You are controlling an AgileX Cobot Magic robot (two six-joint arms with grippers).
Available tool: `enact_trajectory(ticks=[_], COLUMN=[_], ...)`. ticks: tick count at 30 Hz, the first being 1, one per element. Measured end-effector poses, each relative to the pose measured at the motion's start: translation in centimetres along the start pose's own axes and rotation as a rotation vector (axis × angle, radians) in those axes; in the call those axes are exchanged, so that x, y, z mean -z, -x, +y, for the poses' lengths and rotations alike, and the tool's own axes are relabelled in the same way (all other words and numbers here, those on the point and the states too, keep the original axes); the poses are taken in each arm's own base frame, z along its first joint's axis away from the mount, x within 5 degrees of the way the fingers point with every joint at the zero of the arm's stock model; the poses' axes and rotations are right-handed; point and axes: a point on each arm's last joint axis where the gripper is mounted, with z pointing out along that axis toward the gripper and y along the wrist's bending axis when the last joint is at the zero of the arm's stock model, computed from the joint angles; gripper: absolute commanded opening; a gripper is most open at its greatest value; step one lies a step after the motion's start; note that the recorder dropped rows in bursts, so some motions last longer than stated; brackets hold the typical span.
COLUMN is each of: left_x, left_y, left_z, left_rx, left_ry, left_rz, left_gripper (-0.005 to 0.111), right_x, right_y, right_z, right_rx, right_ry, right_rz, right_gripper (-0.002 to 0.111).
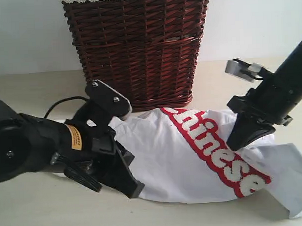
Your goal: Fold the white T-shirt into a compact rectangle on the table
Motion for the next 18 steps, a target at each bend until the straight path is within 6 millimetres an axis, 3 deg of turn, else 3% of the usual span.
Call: enact_trajectory(ticks=[3, 8, 13, 15, 18], left_x=[-2.3, -5.9, -7.1, -7.0, -6.4], left_y=[-0.6, -0.4, 1.2, 1.7, 2.0], left_z=[-0.6, 0.7, 1.7, 2.0, 2.7], left_rx=[-0.018, 0.015, 0.048, 0.061, 0.094], left_ry=[-0.01, 0.011, 0.025, 0.029, 0.04], left_rz=[0.03, 0.094, 0.083, 0.077, 0.087], left_gripper=[0.0, 0.0, 0.0, 0.0, 0.0], right_x=[-0.7, 2.2, 2.3, 1.1, -0.2], right_y=[0.0, -0.8, -2.7, -3.2, -3.5], right_z=[3.9, 6.8, 10.3, 10.8, 9.8], right_rx=[0.121, 0.186, 0.295, 0.327, 0.295], right_ry=[-0.009, -0.01, 0.009, -0.022, -0.118], right_rz=[0.021, -0.104, -0.12, -0.102, -0.061], right_gripper=[0.0, 0.0, 0.004, 0.011, 0.027])
